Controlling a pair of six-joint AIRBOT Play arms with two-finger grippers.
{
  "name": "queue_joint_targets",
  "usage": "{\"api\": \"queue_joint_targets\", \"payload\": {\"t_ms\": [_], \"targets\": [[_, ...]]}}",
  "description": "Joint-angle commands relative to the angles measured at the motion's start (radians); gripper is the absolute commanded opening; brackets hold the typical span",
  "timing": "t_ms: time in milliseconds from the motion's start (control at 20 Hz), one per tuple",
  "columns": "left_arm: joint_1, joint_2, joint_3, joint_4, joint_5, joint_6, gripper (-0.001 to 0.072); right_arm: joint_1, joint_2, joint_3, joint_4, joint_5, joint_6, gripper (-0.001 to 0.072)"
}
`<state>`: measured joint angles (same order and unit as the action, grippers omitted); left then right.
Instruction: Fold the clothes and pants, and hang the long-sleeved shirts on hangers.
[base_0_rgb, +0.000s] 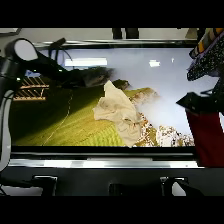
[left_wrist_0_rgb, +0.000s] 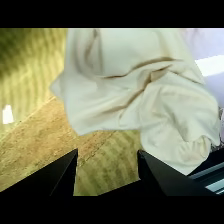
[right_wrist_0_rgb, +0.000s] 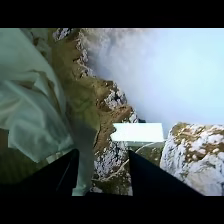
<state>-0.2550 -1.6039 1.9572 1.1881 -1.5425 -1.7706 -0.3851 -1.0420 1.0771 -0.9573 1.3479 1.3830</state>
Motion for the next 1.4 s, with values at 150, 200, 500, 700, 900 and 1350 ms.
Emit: {"api": "queue_joint_targets", "payload": {"t_ms": [150, 200, 500, 700, 900, 1350], "targets": [[0.087, 0.015, -0.001, 0.014, -0.017, 0.014, 0.0431, 0.026, -0.006, -0.553, 0.341, -0.114, -0.151, 0.0431], [0.087, 0.011, -0.001, 0.015, -0.017, 0.014, 0.0431, 0.081, -0.006, -0.595, 0.376, -0.177, -0.153, 0.0432], [0.088, 0.005, -0.001, 0.018, -0.013, 0.013, 0.0432, 0.43, -0.025, -0.635, 0.33, -0.51, 0.035, 0.0432], [0.124, 0.005, -0.001, 0.017, -0.014, 0.018, 0.0494, 0.529, -0.087, -0.635, 0.367, -0.603, 0.071, 0.0373], [0.211, 0.006, -0.045, -0.004, -0.021, 0.118, 0.0521, 0.531, -0.076, -0.634, 0.369, -0.589, 0.06, 0.003], [0.27, -0.027, -0.666, -0.523, 0.366, 0.576, 0.0521, 0.531, -0.034, -0.634, 0.37, -0.444, 0.039, 0.003]]}}
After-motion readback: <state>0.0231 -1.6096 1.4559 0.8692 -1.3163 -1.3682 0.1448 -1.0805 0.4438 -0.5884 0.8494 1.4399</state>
